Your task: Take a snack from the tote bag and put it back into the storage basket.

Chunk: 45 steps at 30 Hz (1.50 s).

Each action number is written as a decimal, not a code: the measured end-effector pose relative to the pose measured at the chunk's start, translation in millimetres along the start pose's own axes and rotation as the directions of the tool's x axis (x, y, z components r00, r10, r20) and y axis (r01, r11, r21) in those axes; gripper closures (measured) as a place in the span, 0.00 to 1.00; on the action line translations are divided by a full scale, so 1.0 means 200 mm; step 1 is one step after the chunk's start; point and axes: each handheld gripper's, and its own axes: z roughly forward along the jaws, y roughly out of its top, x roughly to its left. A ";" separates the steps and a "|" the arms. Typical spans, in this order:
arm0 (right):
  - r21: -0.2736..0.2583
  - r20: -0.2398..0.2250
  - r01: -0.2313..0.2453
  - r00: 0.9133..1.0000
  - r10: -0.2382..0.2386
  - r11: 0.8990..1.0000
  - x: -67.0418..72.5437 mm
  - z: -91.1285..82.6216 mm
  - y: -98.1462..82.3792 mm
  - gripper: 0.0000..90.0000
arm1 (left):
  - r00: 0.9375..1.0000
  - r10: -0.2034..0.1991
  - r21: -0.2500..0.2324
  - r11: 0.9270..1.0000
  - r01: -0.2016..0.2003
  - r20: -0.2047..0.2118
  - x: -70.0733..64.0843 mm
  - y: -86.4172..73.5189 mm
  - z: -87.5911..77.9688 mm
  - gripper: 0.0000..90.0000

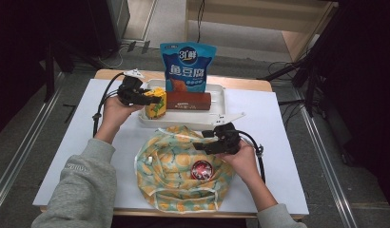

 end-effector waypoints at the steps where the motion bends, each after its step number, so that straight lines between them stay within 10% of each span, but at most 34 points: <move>1: 0.000 0.000 0.000 1.000 0.000 1.000 0.00 0.00 0.00 0.41 | 1.000 0.000 0.002 1.000 0.000 0.000 0.00 0.00 0.00 0.57; 45: 0.017 -0.005 0.007 1.000 -0.007 1.000 -0.01 0.01 -0.01 0.41 | 0.999 -0.047 0.037 0.998 0.046 0.026 0.01 -0.09 -0.02 0.42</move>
